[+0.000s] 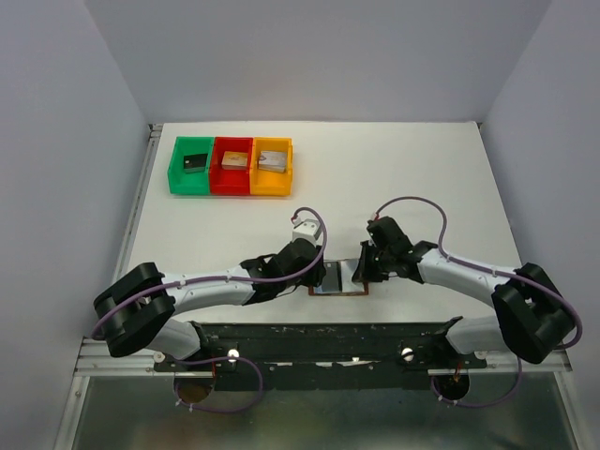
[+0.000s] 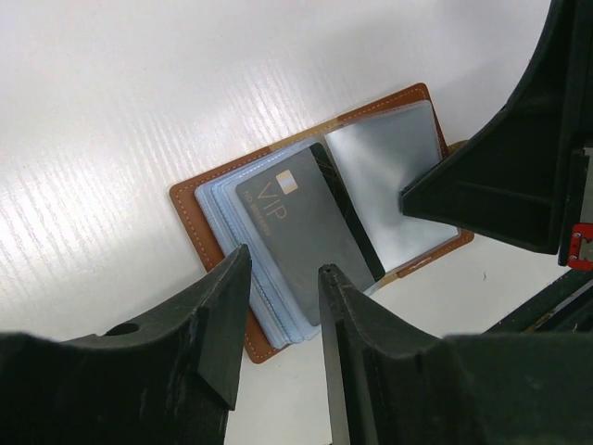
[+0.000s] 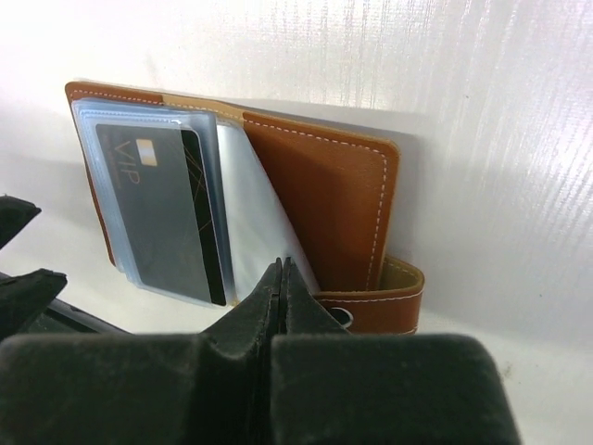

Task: Take the credit cards out of the card holder
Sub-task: Remove the credit card from the card holder.

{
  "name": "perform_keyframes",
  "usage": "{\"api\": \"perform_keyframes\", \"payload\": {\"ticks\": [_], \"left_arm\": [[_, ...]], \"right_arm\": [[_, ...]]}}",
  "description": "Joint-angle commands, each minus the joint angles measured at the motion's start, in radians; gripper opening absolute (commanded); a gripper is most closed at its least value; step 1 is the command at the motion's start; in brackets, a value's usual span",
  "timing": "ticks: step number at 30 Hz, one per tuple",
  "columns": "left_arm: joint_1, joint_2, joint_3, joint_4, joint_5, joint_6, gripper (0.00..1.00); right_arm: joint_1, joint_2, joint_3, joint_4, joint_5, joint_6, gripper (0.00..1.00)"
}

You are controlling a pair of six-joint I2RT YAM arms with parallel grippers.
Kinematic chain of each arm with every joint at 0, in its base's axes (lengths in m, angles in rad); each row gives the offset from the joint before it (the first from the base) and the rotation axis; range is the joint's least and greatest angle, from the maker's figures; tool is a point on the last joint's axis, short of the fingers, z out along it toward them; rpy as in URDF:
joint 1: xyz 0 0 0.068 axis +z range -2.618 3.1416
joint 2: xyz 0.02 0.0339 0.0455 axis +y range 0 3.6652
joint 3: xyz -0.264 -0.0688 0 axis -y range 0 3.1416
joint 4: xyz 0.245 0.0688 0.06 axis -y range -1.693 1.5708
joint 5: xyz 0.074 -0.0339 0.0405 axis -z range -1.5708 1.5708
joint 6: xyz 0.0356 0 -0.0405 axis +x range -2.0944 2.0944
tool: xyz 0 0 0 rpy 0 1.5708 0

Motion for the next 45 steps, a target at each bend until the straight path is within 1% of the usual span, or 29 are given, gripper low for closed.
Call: {"api": "perform_keyframes", "payload": {"ticks": [1, 7, 17, 23, 28, 32, 35, 40, 45], "left_arm": [[0.009, -0.021, -0.010, -0.019, -0.016, 0.015, 0.48], [0.011, -0.010, -0.018, -0.018, -0.010, -0.002, 0.48], [0.011, -0.010, -0.021, -0.010, -0.008, -0.010, 0.46], [0.009, 0.005, -0.019, -0.006, -0.004, -0.011, 0.44], [0.011, 0.011, -0.021, -0.003, -0.001, -0.020, 0.41], [0.011, 0.022, -0.021, 0.008, 0.008, -0.025, 0.38], [0.011, 0.039, -0.016, 0.007, 0.007, -0.023, 0.37], [0.011, 0.067, -0.012, 0.008, 0.005, -0.023, 0.36], [0.011, 0.087, -0.021, 0.031, 0.007, -0.036, 0.35]], "right_arm": [[-0.002, -0.053, 0.000, -0.056, 0.007, -0.003, 0.06], [-0.002, -0.113, 0.032, -0.098, -0.013, -0.009, 0.16], [-0.001, -0.208, 0.095, -0.125, -0.089, -0.027, 0.22], [0.012, -0.252, 0.128, -0.119, -0.135, -0.039, 0.30], [0.048, -0.202, 0.154, -0.096, -0.178, -0.046, 0.30], [0.053, -0.125, 0.119, -0.017, -0.247, -0.020, 0.31], [0.053, -0.067, 0.094, 0.029, -0.266, -0.004, 0.31], [0.053, 0.001, 0.076, 0.056, -0.234, 0.013, 0.31], [0.051, 0.030, 0.066, 0.062, -0.205, 0.013, 0.31]]}}
